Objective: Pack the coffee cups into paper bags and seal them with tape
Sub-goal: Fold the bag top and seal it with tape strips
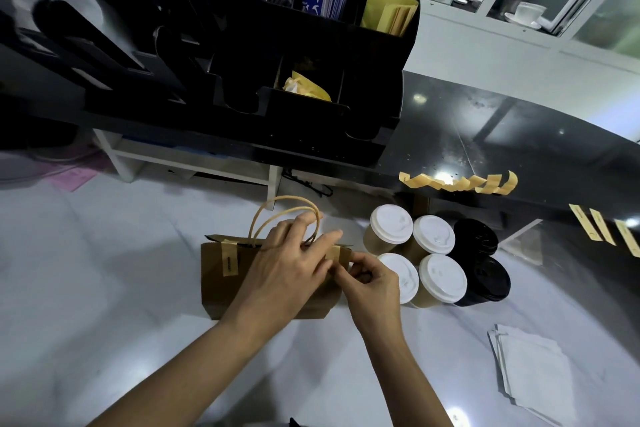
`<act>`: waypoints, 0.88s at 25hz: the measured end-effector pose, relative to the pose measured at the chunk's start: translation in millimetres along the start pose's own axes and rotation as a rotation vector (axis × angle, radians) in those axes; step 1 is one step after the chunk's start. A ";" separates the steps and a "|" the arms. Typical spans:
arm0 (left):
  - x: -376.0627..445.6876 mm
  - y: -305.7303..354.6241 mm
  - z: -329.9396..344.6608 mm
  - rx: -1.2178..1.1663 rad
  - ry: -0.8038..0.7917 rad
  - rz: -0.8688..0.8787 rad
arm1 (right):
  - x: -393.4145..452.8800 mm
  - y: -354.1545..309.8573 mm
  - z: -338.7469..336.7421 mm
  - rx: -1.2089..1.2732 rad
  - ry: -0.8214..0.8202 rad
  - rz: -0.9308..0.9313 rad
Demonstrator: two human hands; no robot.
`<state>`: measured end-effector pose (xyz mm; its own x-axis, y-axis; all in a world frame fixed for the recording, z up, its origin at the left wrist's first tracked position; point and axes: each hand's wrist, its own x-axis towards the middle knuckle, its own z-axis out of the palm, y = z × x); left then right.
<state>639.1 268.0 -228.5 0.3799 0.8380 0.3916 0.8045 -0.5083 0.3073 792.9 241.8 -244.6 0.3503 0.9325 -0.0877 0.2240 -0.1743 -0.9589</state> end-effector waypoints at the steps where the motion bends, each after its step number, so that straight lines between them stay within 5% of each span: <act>1: -4.6 1.1 -4.6 -0.027 0.012 0.012 | -1.3 0.5 0.8 -0.004 0.012 0.001; 5: -23.4 -7.2 -19.6 -0.097 0.176 0.031 | -4.9 9.8 6.5 -0.020 0.109 0.015; 11: -48.9 -35.8 -40.3 -0.123 0.412 -0.188 | -15.6 15.8 18.1 0.071 0.090 0.049; 16: -69.3 -55.7 -43.6 -0.243 0.362 -0.393 | -19.6 27.4 29.2 0.117 0.059 0.112; 22: -95.9 -73.2 -35.0 -0.364 0.099 -0.646 | -30.3 40.6 38.5 0.094 0.023 0.169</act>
<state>527.8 217.9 -258.3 -0.1739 0.9790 0.1069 0.6448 0.0311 0.7637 756.3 218.6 -291.3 0.3970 0.8848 -0.2439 0.0752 -0.2962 -0.9522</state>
